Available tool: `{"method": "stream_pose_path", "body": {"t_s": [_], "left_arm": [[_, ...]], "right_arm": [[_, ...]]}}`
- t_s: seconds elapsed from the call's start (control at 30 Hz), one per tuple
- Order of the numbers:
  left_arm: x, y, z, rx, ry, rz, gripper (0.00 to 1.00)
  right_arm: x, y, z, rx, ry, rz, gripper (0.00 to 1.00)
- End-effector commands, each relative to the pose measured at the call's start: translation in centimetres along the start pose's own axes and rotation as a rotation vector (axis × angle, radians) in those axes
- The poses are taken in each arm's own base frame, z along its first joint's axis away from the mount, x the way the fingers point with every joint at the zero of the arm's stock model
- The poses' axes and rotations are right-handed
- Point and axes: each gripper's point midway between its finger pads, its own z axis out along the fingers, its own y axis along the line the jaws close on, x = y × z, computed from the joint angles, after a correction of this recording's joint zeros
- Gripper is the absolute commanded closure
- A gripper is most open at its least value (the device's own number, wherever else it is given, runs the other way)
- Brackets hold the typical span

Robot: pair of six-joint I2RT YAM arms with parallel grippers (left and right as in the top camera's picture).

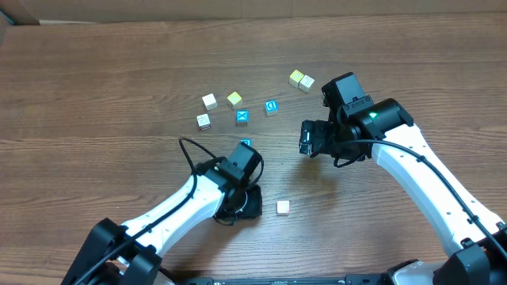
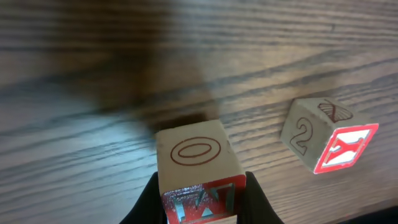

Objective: Flip 3 blocks

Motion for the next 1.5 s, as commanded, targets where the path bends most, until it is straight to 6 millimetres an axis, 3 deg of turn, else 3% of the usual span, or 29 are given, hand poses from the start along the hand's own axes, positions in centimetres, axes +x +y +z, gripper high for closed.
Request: {"method": "stream_pose_path", "body": {"t_s": [0.0,0.67,1.3,1.47], "left_arm": [[1.0,-1.3,0.4,0.057,0.021,-0.034,0.96],[-0.6,-2.4,0.6,0.073,-0.063,-0.06,0.96],[0.4,-1.9,2.3,0.033,-0.005,-0.037,0.96],[0.6,-1.6,2.3,0.02,0.004,-0.045,0.67]], "right_arm": [[-0.7,0.8,-1.4,-0.031,-0.042,-0.013,0.05],[-0.7,0.9,-1.4,-0.034,-0.04,-0.013,0.06],[-0.7,0.9,-1.4,-0.034,-0.04,-0.013,0.05],[-0.7,0.9,-1.4,-0.034,-0.038,-0.013,0.05]]}}
